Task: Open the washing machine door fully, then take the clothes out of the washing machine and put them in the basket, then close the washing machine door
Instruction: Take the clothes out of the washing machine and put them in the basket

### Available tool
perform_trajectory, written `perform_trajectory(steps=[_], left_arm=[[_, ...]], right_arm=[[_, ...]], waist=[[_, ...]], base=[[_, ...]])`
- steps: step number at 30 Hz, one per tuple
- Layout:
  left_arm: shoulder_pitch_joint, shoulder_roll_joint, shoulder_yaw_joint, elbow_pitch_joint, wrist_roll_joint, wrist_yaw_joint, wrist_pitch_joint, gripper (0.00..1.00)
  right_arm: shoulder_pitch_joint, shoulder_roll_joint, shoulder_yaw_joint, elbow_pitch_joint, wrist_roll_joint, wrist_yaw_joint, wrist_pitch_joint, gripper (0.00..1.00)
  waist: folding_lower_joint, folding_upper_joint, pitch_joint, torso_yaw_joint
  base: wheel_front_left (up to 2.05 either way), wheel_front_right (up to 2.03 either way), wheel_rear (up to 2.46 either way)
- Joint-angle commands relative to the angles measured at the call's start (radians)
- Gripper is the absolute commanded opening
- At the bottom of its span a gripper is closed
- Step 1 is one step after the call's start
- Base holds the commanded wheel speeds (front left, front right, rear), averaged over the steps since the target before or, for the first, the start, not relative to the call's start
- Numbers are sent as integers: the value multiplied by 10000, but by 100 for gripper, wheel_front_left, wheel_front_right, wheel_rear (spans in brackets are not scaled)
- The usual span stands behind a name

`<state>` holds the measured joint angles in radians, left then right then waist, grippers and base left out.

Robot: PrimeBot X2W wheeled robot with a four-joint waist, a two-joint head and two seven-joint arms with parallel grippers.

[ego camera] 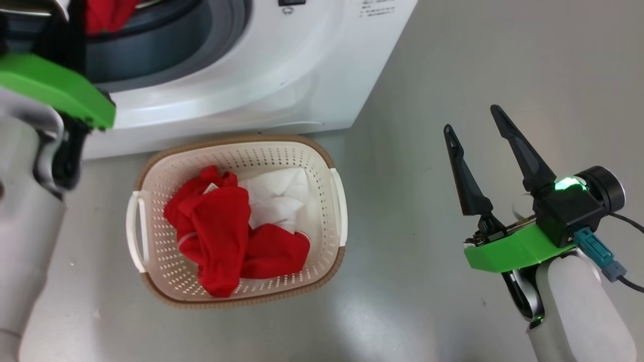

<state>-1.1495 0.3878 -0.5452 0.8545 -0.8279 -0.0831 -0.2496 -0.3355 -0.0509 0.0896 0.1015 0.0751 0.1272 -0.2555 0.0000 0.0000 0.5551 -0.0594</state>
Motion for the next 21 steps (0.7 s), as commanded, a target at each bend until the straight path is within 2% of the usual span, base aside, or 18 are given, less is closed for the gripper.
perform_trajectory(steps=[1, 10, 17, 21], left_arm=[[349, 539, 484, -479, 255, 217, -112, 0], [2591, 422, 2045, -2903, 1557, 868, -120, 0], [4635, -122, 3400, -4951, 2940, 1295, -121, 0], [5634, -532, 3939, -5767, 3451, 1313, -121, 0]], right_arm=[[63, 7, 192, -185, 81, 35, -63, 100], [205, 7, 175, -63, 115, 35, -63, 100], [441, 7, 142, 84, 232, 35, -63, 100], [610, 7, 146, 147, 283, 35, -63, 100]], waist=[[0, 0, -213, 144], [0, 0, -856, 376], [0, 0, -1629, 518], [0, 0, -2033, 544]], base=[[0, 0, 0], [0, 0, 0], [0, 0, 0], [0, 0, 0]])
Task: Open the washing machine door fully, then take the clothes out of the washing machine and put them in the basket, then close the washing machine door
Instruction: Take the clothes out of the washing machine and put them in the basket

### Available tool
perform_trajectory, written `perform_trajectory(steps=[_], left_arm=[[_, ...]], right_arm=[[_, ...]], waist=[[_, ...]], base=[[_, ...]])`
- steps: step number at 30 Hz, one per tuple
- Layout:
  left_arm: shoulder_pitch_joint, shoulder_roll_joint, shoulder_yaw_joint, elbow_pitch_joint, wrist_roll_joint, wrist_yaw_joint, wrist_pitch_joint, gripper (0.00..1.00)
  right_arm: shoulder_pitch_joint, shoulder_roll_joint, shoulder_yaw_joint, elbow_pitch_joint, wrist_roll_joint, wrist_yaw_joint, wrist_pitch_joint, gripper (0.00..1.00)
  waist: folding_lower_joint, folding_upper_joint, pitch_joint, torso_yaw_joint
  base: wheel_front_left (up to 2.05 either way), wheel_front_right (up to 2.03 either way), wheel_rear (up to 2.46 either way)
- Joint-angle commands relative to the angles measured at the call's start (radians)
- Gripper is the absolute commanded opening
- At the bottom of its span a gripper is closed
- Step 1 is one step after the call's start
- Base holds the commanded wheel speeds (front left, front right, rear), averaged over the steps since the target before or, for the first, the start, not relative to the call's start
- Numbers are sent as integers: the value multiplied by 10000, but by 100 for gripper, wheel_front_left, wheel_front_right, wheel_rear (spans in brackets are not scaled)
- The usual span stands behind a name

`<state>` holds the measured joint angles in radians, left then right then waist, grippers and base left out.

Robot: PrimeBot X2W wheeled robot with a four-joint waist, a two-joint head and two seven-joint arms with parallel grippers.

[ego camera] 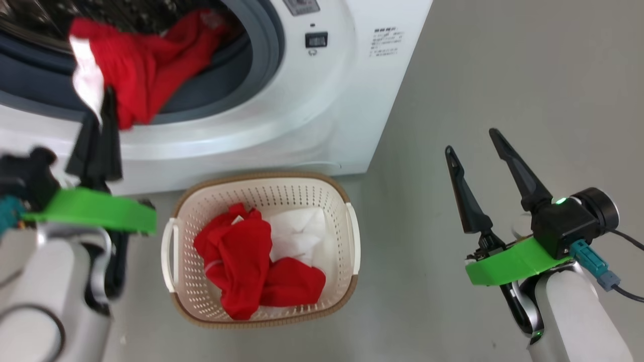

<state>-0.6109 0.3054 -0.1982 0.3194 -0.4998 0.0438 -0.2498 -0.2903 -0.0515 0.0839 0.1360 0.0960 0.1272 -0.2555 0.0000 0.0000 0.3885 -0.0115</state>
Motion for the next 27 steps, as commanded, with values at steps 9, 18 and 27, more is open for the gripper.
perform_trajectory(steps=[9, 18, 27], left_arm=[[1888, -310, 980, -1485, 578, -216, -119, 0], [3359, -600, 1093, -2276, 614, -121, -118, 0], [4173, -878, 874, -2658, 302, -23, 212, 0]], right_arm=[[529, 13, 185, -79, 172, 35, -63, 100], [927, 13, 193, -10, 261, 35, -63, 100], [1086, 13, 186, -130, 278, 35, -63, 100]], waist=[[0, 0, -1140, 105], [0, 0, -1917, 63], [0, 0, -1910, 12]], base=[[0, 0, 0], [0, 0, 0], [0, 0, 0]])
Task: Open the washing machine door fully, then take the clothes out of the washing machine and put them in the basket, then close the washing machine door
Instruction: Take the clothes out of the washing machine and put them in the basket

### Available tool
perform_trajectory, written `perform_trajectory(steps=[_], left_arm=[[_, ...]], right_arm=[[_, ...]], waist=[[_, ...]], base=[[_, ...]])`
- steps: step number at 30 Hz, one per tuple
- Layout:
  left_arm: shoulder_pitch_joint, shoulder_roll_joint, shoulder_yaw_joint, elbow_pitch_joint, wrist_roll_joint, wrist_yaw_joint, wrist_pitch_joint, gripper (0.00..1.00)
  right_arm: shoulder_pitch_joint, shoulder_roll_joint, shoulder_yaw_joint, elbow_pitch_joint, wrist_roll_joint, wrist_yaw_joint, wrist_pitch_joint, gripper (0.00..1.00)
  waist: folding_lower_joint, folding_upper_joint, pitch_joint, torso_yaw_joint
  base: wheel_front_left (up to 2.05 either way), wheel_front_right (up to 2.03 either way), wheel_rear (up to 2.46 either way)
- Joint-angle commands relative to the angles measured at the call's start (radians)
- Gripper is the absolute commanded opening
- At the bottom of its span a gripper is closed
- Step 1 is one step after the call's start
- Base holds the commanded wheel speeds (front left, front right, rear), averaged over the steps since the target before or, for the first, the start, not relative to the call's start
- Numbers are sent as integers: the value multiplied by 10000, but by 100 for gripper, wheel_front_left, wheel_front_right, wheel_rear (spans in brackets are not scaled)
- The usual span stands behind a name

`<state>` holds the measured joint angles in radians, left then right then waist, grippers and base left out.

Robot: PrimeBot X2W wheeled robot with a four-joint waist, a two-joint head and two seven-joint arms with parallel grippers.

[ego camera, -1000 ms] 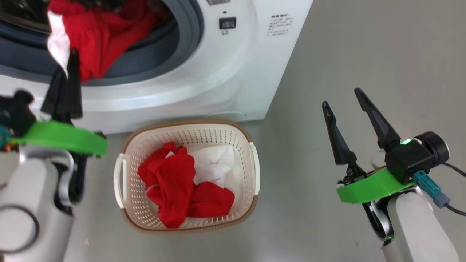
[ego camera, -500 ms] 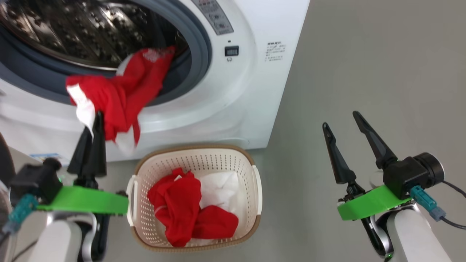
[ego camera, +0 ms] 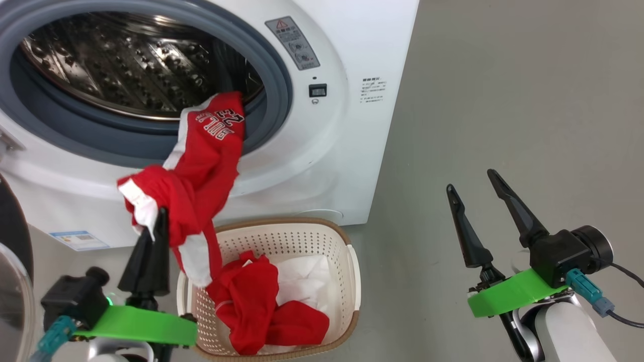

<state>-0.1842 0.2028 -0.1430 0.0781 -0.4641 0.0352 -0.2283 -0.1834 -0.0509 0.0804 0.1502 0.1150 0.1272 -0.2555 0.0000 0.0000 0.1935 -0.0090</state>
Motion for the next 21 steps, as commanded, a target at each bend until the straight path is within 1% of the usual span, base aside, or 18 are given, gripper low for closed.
perform_trajectory(steps=[1, 5, 10, 14, 18, 19, 21], left_arm=[[-97, 94, 292, -180, -119, 36, 8, 0], [-211, -49, 156, 457, -361, -148, 114, 0], [-550, -254, -76, 1742, -665, -486, 298, 0], [-1020, -534, -276, 2991, -948, -848, 372, 0], [-1667, -734, -585, 4565, -1115, -1221, 419, 0], [-1667, -734, -585, 4565, -1115, -1221, 419, 0], [-2010, -840, -721, 5309, -1179, -1337, 379, 0]], right_arm=[[4, 7, 226, -284, 89, 35, -63, 100], [-78, 7, 271, -332, 100, 35, -63, 100], [-211, 7, 266, -351, 113, 35, -63, 100], [-304, 7, 258, -374, 113, 35, -63, 100], [-437, 7, 303, -426, 114, 35, -63, 100], [-437, 7, 303, -426, 114, 35, -63, 100], [-511, 7, 322, -460, 109, 35, -63, 100]], waist=[[0, 0, 88, -19], [0, 0, 293, -66], [0, 0, 564, -120], [0, 0, 833, -162], [0, 0, 1187, -217], [0, 0, 1187, -217], [0, 0, 1370, -248]], base=[[0, 0, 0], [0, 0, 0], [0, 0, 0], [0, 0, 0], [0, 0, 0], [0, 0, 0], [0, 0, 0]])
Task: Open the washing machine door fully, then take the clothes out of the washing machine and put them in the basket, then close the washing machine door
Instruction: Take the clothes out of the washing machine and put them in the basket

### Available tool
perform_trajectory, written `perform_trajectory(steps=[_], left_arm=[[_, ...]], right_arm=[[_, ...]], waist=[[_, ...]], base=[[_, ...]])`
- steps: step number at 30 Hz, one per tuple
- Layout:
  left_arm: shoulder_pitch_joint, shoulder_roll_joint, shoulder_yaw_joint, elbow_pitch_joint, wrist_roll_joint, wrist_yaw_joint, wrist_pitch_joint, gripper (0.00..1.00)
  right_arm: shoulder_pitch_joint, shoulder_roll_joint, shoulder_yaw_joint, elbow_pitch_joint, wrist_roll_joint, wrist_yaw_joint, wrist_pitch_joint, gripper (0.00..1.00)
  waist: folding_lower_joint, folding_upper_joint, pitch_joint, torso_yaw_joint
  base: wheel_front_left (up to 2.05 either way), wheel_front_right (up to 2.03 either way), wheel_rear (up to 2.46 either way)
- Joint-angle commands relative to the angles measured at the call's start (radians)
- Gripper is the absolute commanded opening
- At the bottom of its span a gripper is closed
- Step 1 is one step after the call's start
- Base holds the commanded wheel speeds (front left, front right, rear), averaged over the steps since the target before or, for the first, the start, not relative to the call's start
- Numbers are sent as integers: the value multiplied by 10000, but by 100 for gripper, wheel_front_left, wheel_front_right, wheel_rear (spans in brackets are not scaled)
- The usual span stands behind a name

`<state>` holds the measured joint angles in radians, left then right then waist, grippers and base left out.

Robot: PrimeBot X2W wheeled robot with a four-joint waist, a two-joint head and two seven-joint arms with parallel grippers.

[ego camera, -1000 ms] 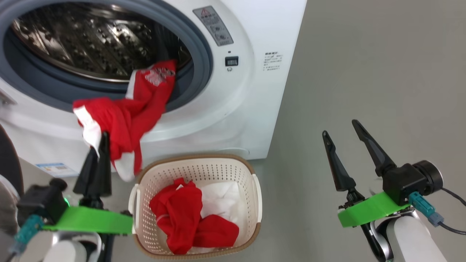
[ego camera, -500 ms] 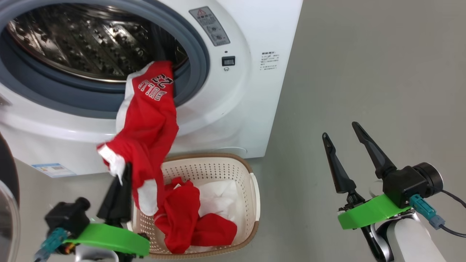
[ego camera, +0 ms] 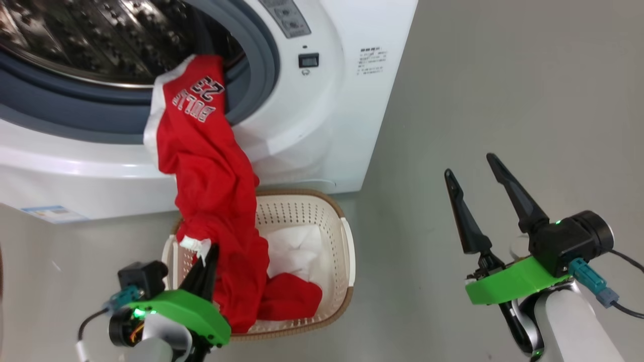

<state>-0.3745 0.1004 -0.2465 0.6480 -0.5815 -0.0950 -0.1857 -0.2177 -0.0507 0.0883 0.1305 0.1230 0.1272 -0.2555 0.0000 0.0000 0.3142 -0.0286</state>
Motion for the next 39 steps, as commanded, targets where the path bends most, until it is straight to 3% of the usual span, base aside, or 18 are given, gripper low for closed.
perform_trajectory(steps=[1, 10, 18, 39], left_arm=[[-277, 141, 248, -27, -25, -83, -75, 0], [-1548, -69, -297, 2694, -185, -318, -395, 0], [-2108, -109, -760, 4212, -597, -352, -523, 0], [-3096, -333, -2035, 5677, -1830, -356, -602, 0]], right_arm=[[-201, 5, 238, -277, 19, 35, -63, 100], [-517, 5, 235, -355, -51, 35, -63, 100], [-732, 5, 255, -432, 17, 35, -63, 100], [-1148, 5, 271, -679, -411, 35, -63, 100]], waist=[[0, 0, 258, -66], [0, 0, 1086, -216], [0, 0, 1675, -334], [0, 0, 3136, -74]], base=[[0, 0, 0], [0, 0, 0], [0, 0, 0], [0, 0, 0]])
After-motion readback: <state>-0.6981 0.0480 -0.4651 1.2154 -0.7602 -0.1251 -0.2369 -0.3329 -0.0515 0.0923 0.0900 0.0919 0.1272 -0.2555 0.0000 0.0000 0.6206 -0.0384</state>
